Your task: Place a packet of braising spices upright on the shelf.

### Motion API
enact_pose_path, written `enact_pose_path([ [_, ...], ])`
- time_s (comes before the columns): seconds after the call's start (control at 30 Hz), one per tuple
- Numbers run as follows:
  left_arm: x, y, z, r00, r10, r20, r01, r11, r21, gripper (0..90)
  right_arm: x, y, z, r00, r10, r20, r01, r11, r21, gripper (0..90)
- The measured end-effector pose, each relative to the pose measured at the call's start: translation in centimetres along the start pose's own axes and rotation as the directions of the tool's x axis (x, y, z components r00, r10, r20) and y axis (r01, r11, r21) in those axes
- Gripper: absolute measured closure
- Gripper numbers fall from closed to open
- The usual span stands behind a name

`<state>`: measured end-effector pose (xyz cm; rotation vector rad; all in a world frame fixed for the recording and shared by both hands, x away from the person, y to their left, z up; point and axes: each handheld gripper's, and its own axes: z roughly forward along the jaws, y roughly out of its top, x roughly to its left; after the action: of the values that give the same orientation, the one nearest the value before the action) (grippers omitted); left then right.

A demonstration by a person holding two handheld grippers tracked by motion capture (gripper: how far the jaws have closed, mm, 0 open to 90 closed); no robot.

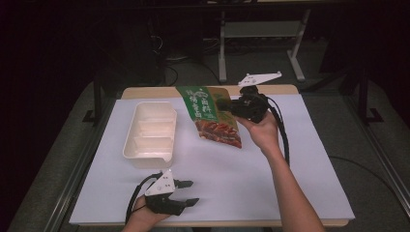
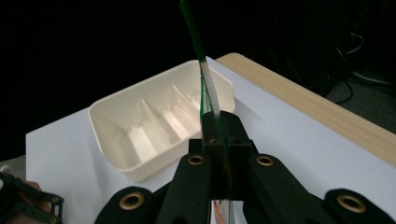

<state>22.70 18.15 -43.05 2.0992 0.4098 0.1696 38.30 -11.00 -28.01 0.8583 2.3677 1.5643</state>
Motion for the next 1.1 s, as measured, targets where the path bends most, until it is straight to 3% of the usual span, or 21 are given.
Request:
enact_pose_path([
  [0.27,0.1,-0.7,-0.9,1.0000,-0.005,-0.006,0.005,1.0000,-0.001,41.2,1.1,2.6,2.3,0.9984,-0.030,-0.049,0.029,0.999,-0.031,90.0],
  [0.63,0.4,-1.3,-1.7,0.9996,-0.001,-0.027,0.001,1.0000,-0.005,40.8,2.7,5.8,7.6,0.9909,-0.071,-0.114,0.064,0.996,-0.062,90.0],
  [0.67,0.4,-1.3,-1.7,0.9996,-0.001,-0.028,0.001,1.0000,-0.006,40.8,3.1,6.3,8.7,0.9889,-0.079,-0.126,0.071,0.995,-0.069,90.0],
  [0.77,0.4,-1.3,-1.7,0.9995,0.004,-0.031,-0.004,1.0000,-0.009,40.7,3.3,6.6,9.5,0.9872,-0.084,-0.136,0.074,0.995,-0.072,90.0],
  [0.8,0.4,-1.2,-1.9,0.9994,0.005,-0.034,-0.006,0.9999,-0.012,40.6,3.5,6.9,10.6,0.9848,-0.089,-0.150,0.079,0.994,-0.071,90.0],
  [1.1,0.5,-1.2,-1.8,0.9992,0.020,-0.035,-0.021,0.9998,-0.002,39.9,3.7,6.5,14.9,0.9779,-0.080,-0.193,0.069,0.996,-0.062,90.0],
])
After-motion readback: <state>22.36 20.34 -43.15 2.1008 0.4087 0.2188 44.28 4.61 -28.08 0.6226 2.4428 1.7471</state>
